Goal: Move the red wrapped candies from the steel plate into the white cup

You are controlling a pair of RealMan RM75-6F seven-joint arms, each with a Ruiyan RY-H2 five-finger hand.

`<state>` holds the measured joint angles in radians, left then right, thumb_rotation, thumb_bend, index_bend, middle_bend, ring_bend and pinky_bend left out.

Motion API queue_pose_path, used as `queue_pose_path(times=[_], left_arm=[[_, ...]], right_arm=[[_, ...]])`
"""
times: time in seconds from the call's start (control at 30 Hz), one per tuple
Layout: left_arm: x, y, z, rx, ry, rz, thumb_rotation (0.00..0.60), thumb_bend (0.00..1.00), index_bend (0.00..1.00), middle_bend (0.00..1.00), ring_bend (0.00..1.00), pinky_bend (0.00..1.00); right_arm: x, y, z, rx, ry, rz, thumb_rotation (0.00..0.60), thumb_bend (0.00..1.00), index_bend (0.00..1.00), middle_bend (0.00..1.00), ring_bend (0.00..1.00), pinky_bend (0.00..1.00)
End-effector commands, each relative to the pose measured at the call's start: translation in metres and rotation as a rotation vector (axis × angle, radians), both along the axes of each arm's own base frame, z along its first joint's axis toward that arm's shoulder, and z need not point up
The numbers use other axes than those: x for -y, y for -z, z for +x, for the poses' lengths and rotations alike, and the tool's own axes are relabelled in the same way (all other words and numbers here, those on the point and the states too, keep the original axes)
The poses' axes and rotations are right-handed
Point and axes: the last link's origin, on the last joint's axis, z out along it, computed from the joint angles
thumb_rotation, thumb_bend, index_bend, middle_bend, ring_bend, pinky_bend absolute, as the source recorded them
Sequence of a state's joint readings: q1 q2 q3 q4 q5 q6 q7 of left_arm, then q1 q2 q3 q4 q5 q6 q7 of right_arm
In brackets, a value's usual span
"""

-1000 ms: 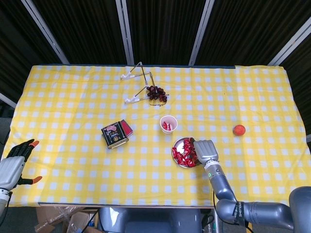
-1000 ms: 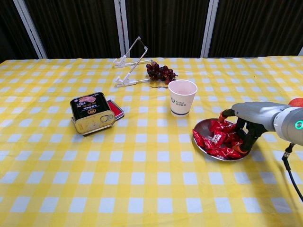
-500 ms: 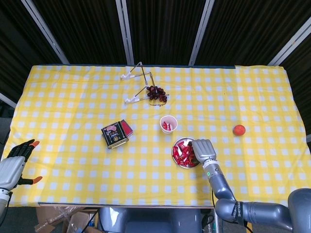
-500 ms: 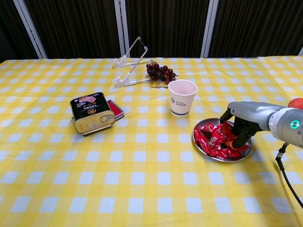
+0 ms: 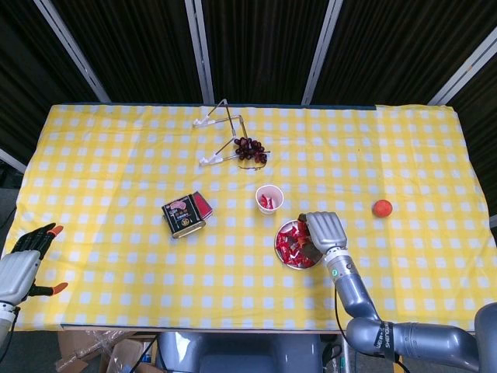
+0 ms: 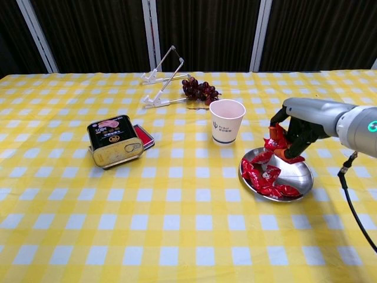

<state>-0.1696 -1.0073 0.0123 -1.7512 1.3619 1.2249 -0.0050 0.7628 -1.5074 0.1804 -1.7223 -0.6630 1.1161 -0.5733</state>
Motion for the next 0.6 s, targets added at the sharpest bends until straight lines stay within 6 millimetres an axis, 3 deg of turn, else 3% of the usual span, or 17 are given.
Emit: queue_pose_path(times=[0.03, 0.33, 0.6], left_arm=[[0.000, 0.000, 0.000, 0.001, -0.001, 0.001, 0.600, 0.06, 0.00, 0.00, 0.00, 0.00], [0.000, 0.000, 0.000, 0.006, -0.006, -0.002, 0.600, 0.06, 0.00, 0.00, 0.00, 0.00], [-0.001, 0.000, 0.000, 0.013, -0.016, -0.006, 0.600, 0.06, 0.00, 0.00, 0.00, 0.00]], right_arm=[[0.005, -0.012, 0.008, 0.005, -0.012, -0.027, 0.600, 0.48, 0.63, 0.77, 0.93, 0.95], [0.019, -0.034, 0.035, 0.048, -0.037, -0.072, 0.600, 0.49, 0.63, 0.77, 0.93, 0.95], [0.037, -0.028, 0.054, 0.073, -0.041, -0.067, 0.600, 0.49, 0.63, 0.77, 0.93, 0.95]])
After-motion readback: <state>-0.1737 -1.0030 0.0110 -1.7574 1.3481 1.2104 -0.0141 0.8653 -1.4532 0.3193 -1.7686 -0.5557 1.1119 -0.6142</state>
